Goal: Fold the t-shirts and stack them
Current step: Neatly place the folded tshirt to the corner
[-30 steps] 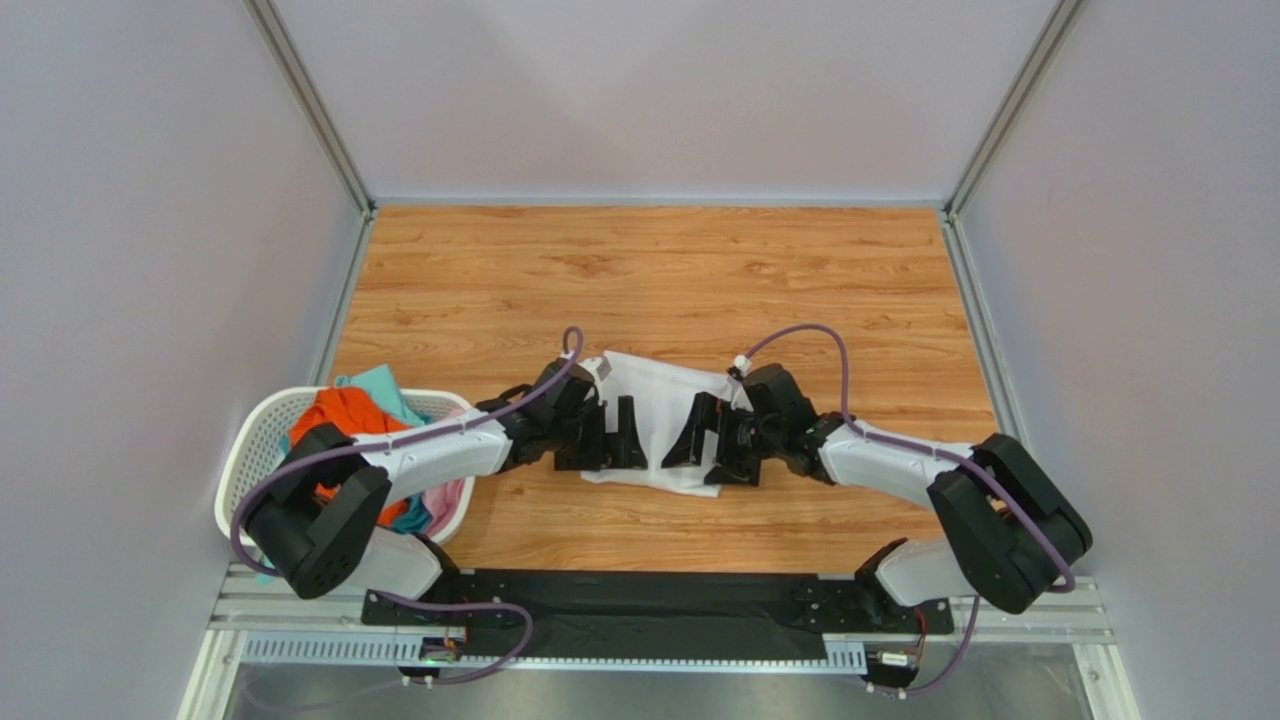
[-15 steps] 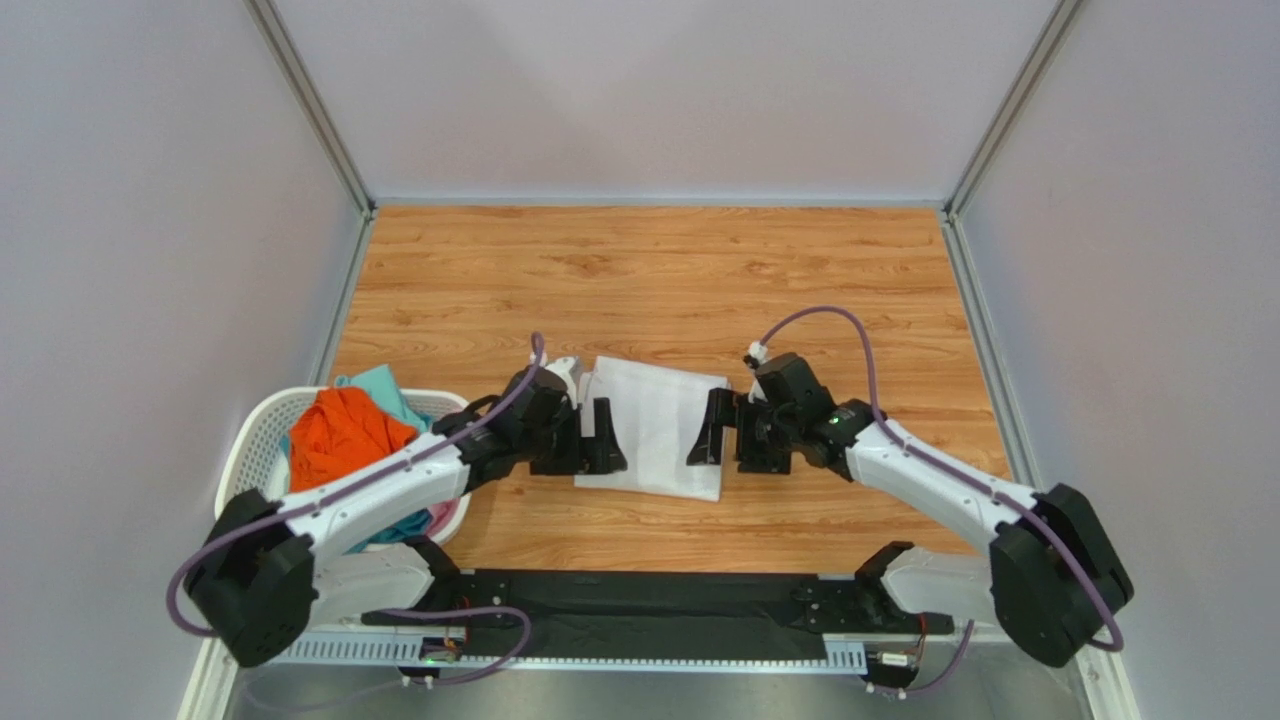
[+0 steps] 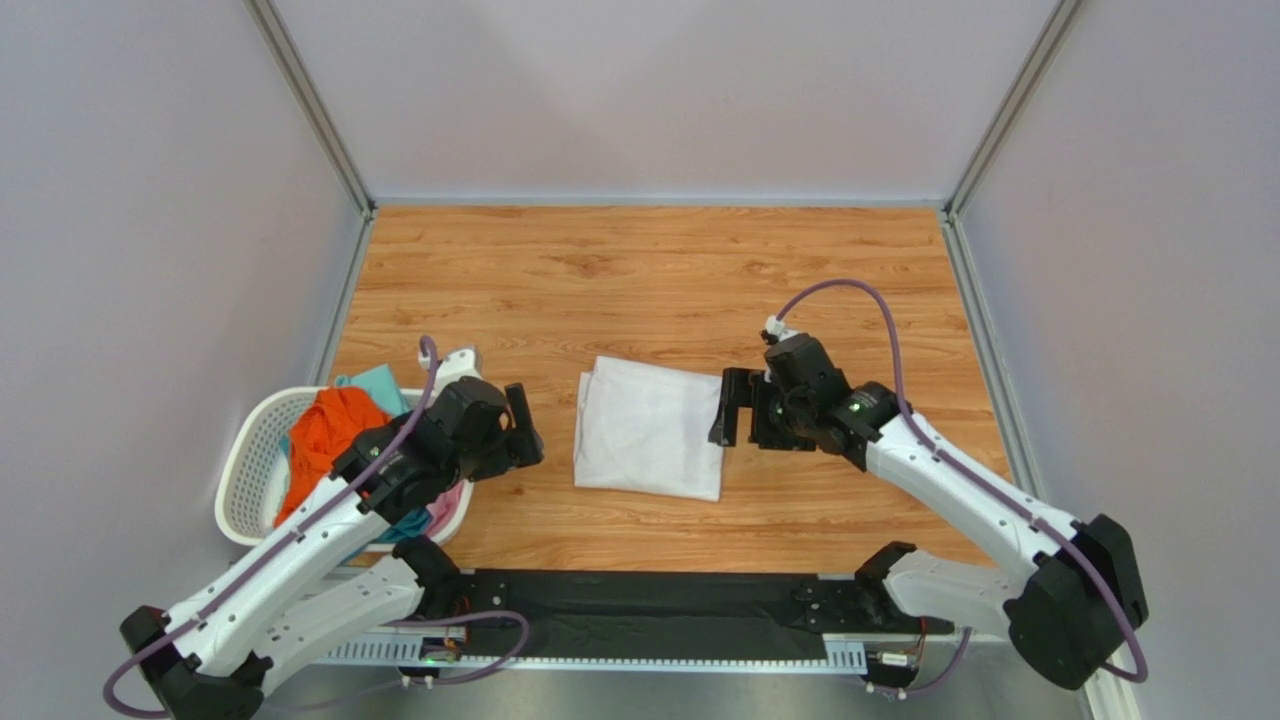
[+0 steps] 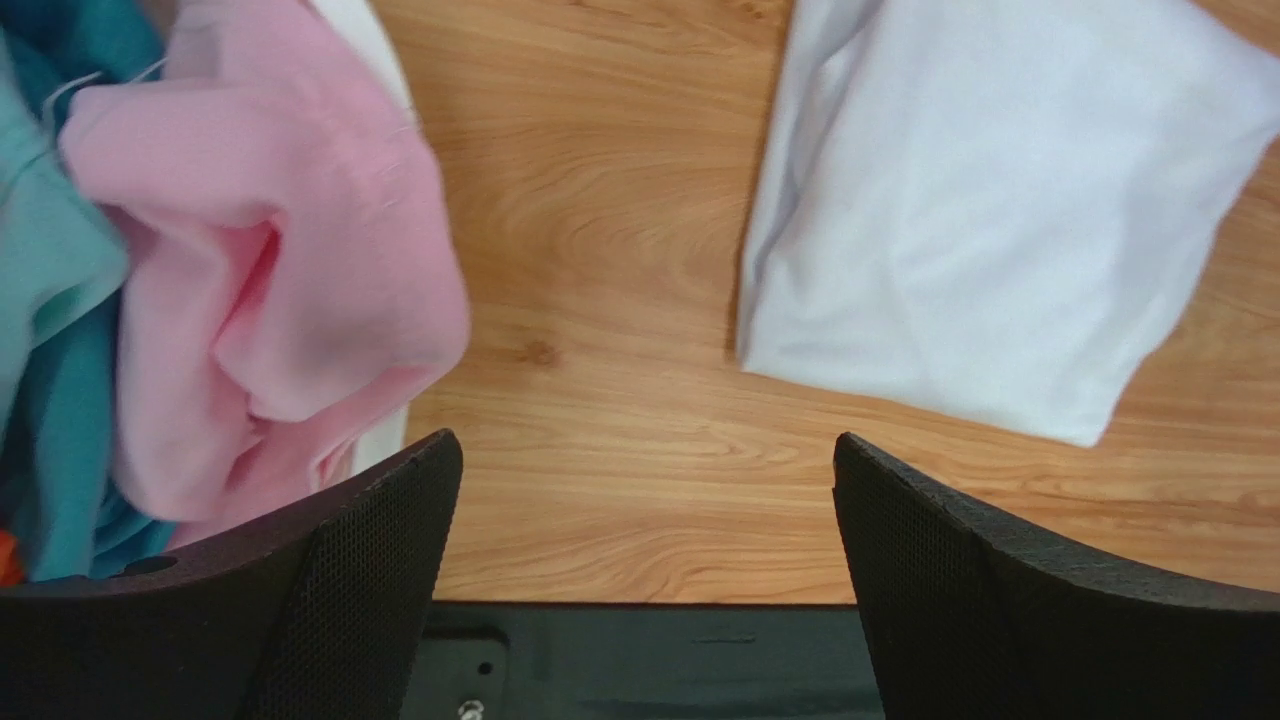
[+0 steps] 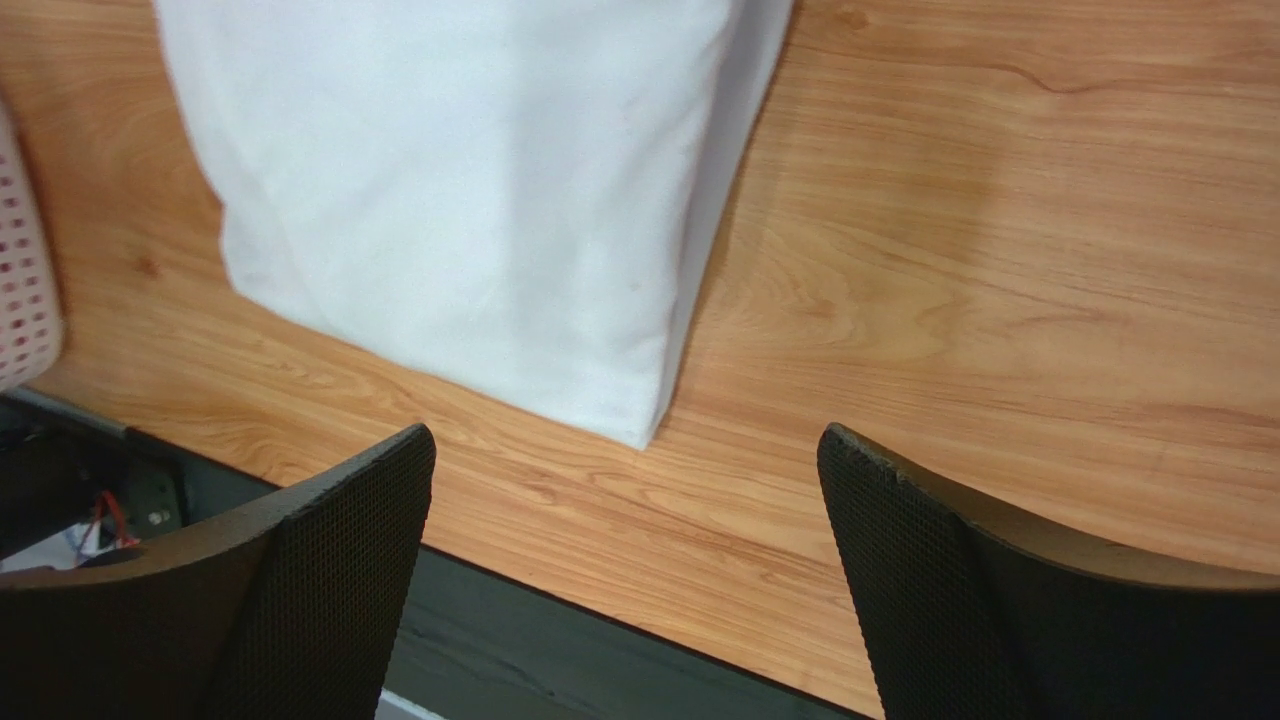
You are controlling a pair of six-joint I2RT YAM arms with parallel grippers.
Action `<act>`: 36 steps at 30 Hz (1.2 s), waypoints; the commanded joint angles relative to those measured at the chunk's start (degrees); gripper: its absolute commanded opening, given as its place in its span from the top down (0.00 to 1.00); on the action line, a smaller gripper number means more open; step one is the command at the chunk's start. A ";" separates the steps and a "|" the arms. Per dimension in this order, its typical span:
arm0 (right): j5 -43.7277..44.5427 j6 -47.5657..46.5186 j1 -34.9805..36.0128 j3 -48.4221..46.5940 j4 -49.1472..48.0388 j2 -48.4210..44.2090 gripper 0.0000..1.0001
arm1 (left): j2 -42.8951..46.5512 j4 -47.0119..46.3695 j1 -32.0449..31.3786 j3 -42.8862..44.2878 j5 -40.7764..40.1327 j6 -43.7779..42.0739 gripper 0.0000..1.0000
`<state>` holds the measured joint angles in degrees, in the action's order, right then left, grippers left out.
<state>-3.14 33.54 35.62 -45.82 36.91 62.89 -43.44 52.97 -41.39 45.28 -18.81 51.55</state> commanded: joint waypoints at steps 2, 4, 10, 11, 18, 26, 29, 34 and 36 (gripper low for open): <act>5.77 -0.41 0.33 -3.39 -0.25 5.91 0.01 | 1.77 8.03 -0.10 0.26 -5.63 3.64 0.00; 5.95 0.56 0.42 -3.57 -2.44 9.43 0.03 | 2.04 8.03 -0.01 -0.54 -6.06 3.73 0.00; 6.74 0.74 2.00 -7.17 -5.88 20.15 0.17 | 2.13 6.36 -0.01 -2.03 -4.75 2.77 0.00; 7.09 0.56 2.26 -7.87 -6.23 21.47 0.23 | 2.22 6.18 -0.01 -2.30 -4.57 2.51 0.00; 10.17 0.91 4.28 -12.80 -7.02 34.21 0.54 | 3.62 5.57 -0.01 -2.82 -4.13 2.06 0.00; 16.65 -1.19 3.85 -17.10 -5.80 40.37 0.86 | 4.68 5.74 -0.01 -3.35 -4.92 1.71 0.00; 19.56 -4.79 1.92 -22.26 -3.07 43.97 0.95 | 4.68 5.65 -0.01 -3.35 -5.10 1.45 0.00; 23.79 -10.59 -3.17 -31.77 0.97 48.46 0.98 | 4.77 5.74 -0.10 -3.35 -5.71 1.45 0.00; 24.84 -13.67 -6.86 -36.25 2.02 50.83 0.98 | 4.77 6.09 -0.01 -3.44 -6.33 1.71 0.00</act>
<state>15.42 25.93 33.56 -76.31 36.07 111.02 -39.11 58.96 -41.39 41.98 -23.51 53.69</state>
